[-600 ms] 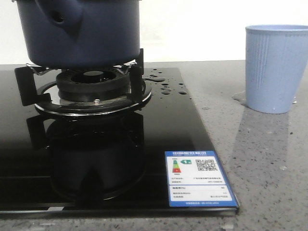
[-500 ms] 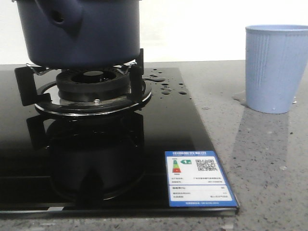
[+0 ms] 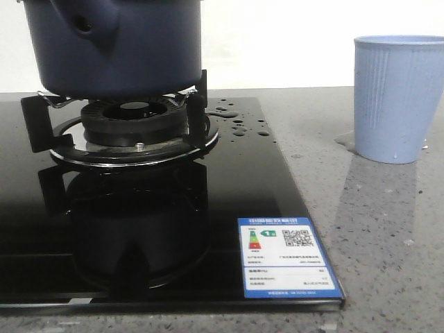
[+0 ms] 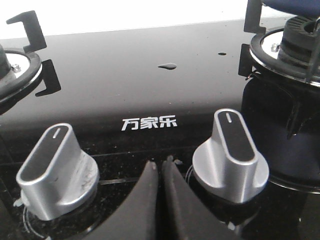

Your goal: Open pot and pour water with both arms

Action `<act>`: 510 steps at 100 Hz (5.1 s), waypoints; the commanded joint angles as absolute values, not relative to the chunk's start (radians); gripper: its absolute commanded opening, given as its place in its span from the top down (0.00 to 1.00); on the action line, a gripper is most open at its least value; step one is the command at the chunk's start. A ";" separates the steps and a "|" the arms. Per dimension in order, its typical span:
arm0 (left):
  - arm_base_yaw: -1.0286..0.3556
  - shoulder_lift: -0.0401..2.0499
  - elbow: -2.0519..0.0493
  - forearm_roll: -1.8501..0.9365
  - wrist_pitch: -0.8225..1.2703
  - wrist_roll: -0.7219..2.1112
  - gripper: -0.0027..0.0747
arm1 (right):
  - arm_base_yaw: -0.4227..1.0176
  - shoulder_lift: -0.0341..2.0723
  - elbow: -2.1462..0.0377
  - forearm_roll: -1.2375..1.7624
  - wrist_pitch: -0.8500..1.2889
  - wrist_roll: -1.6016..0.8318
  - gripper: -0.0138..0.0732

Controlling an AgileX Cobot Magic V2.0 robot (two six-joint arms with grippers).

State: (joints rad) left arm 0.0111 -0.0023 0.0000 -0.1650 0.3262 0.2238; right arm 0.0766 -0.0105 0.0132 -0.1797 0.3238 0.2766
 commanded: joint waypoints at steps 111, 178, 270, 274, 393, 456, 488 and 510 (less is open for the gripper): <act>0.012 -0.028 0.039 -0.914 0.000 0.216 0.99 | 0.070 -0.032 0.019 -0.735 -0.778 0.424 0.92; 0.010 0.049 -0.100 -0.895 0.222 0.227 0.99 | 0.070 0.019 -0.203 -0.297 0.039 0.686 0.92; 0.006 0.946 -1.061 -1.417 1.076 1.038 0.99 | 0.070 0.586 -0.886 0.509 0.738 0.035 0.92; 0.006 0.969 -1.065 -1.465 1.121 1.064 0.99 | 0.070 0.595 -0.909 0.586 0.772 -0.042 0.92; -0.052 1.321 -1.077 -1.609 0.928 1.797 0.14 | 0.070 0.632 -0.992 0.821 0.590 -0.587 0.09; -0.081 1.559 -1.249 -1.617 1.010 1.799 0.14 | 0.070 0.628 -0.992 0.803 0.596 -0.587 0.09; -0.081 1.558 -1.249 -1.646 1.092 1.799 0.50 | 0.070 0.628 -0.992 0.790 0.598 -0.587 0.09; -0.078 1.519 -1.303 -1.650 1.132 1.797 0.65 | 0.070 0.628 -0.992 0.661 0.596 -0.587 0.09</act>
State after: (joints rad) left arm -0.0743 1.5924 -1.2419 -1.5486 1.0666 1.7969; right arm 0.0745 0.6233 -0.9593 0.7076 0.6610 -0.5769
